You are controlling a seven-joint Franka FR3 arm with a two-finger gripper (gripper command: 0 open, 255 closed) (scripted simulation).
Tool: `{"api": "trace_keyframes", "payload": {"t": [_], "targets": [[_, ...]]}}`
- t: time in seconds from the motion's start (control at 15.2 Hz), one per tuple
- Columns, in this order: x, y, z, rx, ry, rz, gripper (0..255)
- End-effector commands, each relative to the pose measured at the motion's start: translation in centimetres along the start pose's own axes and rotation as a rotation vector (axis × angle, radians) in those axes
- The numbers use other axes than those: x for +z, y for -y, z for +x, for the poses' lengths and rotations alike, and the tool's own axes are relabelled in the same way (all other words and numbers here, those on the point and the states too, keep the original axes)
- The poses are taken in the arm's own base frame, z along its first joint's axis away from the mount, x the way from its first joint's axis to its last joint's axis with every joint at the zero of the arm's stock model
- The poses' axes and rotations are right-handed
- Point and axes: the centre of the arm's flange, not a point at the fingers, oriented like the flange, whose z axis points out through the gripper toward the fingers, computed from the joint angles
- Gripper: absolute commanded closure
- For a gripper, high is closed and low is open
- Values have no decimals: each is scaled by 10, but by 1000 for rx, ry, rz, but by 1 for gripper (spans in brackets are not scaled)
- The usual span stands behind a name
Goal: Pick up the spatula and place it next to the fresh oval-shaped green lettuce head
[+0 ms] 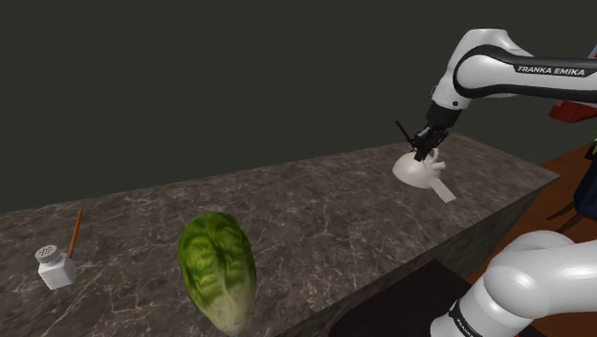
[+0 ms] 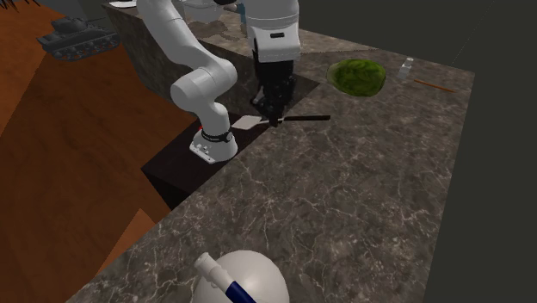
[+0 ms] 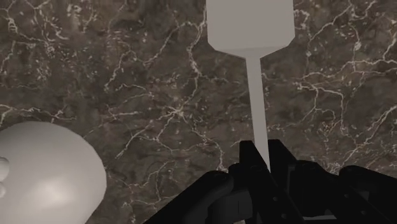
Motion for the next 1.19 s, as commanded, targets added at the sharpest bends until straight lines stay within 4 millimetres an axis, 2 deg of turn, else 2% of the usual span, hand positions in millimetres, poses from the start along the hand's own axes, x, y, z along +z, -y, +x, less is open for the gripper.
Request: {"api": "trace_keyframes", "payload": {"t": [0.0,1.12], "targets": [[-5,14,2,0,0,0,255],[-3,236,35,0,0,0,255]]}}
